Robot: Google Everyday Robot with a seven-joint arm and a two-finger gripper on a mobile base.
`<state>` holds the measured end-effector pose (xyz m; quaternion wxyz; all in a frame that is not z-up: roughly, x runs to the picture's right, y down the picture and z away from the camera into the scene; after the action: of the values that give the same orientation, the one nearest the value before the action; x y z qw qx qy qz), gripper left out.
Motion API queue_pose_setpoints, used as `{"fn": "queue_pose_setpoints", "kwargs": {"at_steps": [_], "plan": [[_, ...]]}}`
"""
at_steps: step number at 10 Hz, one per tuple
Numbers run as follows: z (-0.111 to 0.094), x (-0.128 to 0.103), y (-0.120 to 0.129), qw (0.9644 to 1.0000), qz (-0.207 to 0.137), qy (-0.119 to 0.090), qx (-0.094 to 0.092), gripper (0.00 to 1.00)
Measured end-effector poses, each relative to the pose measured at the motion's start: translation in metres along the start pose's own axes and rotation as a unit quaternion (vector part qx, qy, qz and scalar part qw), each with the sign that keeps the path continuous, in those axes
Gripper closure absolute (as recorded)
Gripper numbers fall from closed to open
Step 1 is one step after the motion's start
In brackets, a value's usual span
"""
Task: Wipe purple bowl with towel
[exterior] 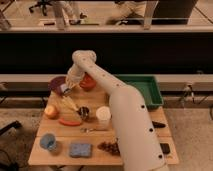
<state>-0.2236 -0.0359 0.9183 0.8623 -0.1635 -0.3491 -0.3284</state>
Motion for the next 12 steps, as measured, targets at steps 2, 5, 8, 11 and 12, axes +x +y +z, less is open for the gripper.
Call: {"fn": "queue_pose_setpoints", "kwargs": {"at_steps": [2, 5, 8, 11, 12], "plan": [[0.000, 0.009, -0.009, 0.9998, 0.002, 0.015, 0.011, 0.99], [0.002, 0.006, -0.044, 0.9988, -0.019, 0.028, 0.034, 0.99], [0.006, 0.005, -0.073, 0.9974, -0.039, 0.037, 0.049, 0.99], [0.019, -0.010, -0.085, 0.9969, -0.056, 0.026, 0.049, 0.99], [0.022, -0.012, -0.085, 0.9969, -0.059, 0.022, 0.048, 0.99]]}}
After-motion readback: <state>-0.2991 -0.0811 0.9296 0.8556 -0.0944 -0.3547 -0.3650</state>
